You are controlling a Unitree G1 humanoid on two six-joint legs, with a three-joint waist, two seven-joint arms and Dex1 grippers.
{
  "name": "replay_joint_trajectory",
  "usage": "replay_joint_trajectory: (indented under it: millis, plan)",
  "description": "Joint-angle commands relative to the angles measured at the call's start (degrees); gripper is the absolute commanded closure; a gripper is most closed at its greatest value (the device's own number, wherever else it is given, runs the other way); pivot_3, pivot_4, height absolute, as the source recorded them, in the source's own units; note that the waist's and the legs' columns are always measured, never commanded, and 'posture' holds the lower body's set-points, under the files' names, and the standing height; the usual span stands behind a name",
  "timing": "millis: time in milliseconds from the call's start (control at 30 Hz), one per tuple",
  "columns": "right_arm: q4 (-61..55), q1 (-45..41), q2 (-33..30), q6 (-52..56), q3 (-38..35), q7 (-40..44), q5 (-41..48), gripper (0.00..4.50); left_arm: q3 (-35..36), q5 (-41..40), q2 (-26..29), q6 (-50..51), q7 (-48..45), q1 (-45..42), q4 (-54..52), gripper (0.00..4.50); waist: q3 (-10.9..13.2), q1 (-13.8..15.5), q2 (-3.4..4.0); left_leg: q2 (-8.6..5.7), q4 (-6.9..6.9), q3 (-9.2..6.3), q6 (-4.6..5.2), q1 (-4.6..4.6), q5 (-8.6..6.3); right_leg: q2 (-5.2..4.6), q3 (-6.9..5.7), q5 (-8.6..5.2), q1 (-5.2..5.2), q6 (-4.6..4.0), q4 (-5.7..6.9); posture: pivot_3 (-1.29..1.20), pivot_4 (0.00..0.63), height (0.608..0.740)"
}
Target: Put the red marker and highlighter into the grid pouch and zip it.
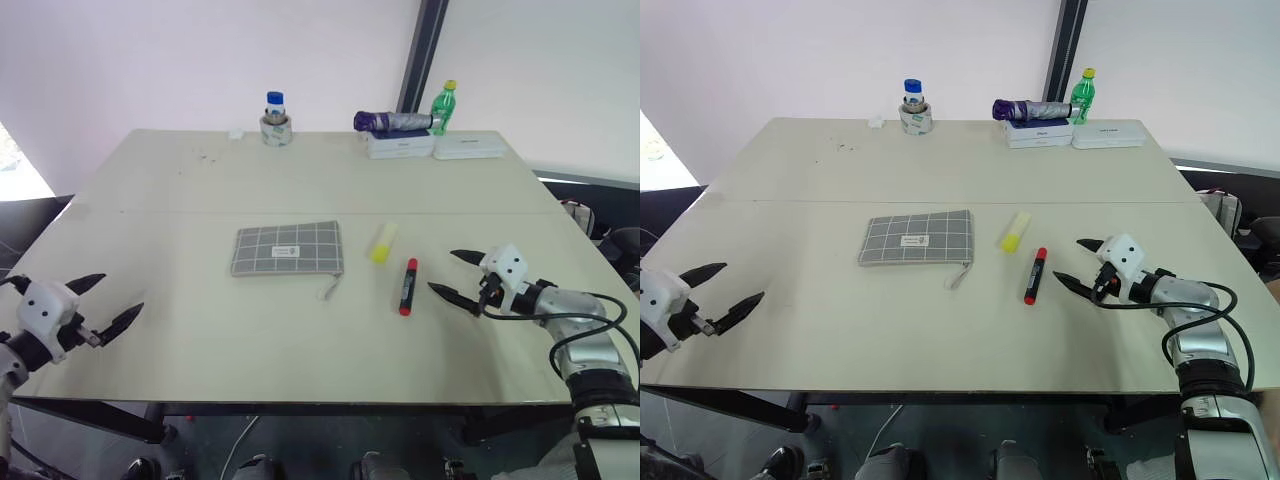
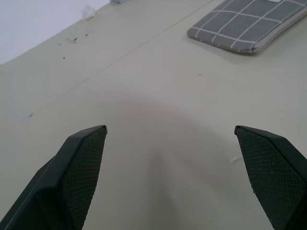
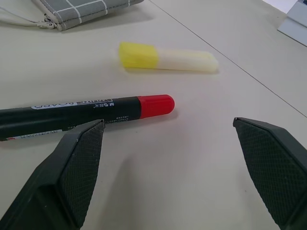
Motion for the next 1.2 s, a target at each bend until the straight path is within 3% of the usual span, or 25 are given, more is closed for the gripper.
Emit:
replay_joint_trajectory:
  millis: [33,233,433,533,733,767,933,1200]
  plan:
    - [-2.85,-0.56,0.26,0.24,-0.40,-0.35,0.87,0.05,0.46,0.31,0.69,-2.11,0.94,-1.00,0.02,0.00,0.00,0.04,0.00,0.00,0.00,0.00,0.00,0.00,0.00,0.00,0.00,0.00,0.00,0.00,0.00,0.00,0.150,0.740]
    - [-6.31,-0.92,1.56,2.07,0.46,-0.90,0.84,0.05,-0.54,1.84,0.64,-4.55,1.71,-1.88,0.77,0.00,0.00,-0.01,0.00,0.00,0.00,0.00,0.00,0.00,0.00,0.00,0.00,0.00,0.00,0.00,0.01,0.00,0.150,0.740]
    - [-11.47,-5.68,9.47,8.68,3.19,-7.99,-0.02,0.05,-5.25,8.37,1.08,-10.33,6.08,-8.95,6.75,0.00,0.00,-0.01,0.00,0.01,0.02,0.00,-0.01,0.01,0.01,0.03,0.00,0.00,-0.01,0.00,0.06,0.00,0.150,0.740]
    - [-11.69,-9.08,13.40,9.46,5.60,-12.11,-2.38,0.97,-7.72,10.72,1.23,-13.26,7.41,-13.15,10.45,0.00,0.00,-0.04,0.00,0.01,0.02,0.02,-0.01,0.00,0.01,0.03,0.00,0.00,-0.04,0.00,0.07,0.00,0.150,0.740]
    - [-4.07,-16.67,19.41,6.43,12.11,-23.15,-13.10,4.14,-12.52,16.71,3.41,-21.43,9.77,-20.98,22.30,0.00,0.00,-0.13,0.00,0.01,0.01,0.10,-0.01,-0.04,0.01,0.03,-0.01,0.00,-0.13,0.00,0.08,0.00,0.150,0.740]
    - [-1.39,-18.25,20.37,6.24,13.04,-25.75,-14.91,4.45,-13.03,17.11,3.65,-22.29,10.02,-22.15,24.08,0.00,0.00,-0.15,0.00,0.01,0.01,0.11,-0.01,-0.04,0.01,0.01,-0.01,0.00,-0.13,0.00,0.08,0.00,0.150,0.740]
    - [14.14,-27.05,23.94,1.21,17.56,-40.96,-24.97,4.45,-15.38,18.35,3.59,-25.50,10.92,-25.58,29.33,0.00,0.00,-0.42,0.00,0.02,-0.02,0.22,-0.02,-0.09,0.01,-0.02,-0.01,0.00,-0.26,0.00,0.12,0.00,0.150,0.740]
    - [33.46,-36.45,28.71,-1.82,21.80,-51.12,-31.17,4.45,-17.35,17.92,2.54,-27.32,11.50,-25.71,30.17,0.00,0.00,-2.86,0.00,0.26,-0.08,0.78,-0.03,-0.11,0.02,-0.08,-0.06,0.00,-0.36,0.00,0.16,0.00,0.150,0.740]
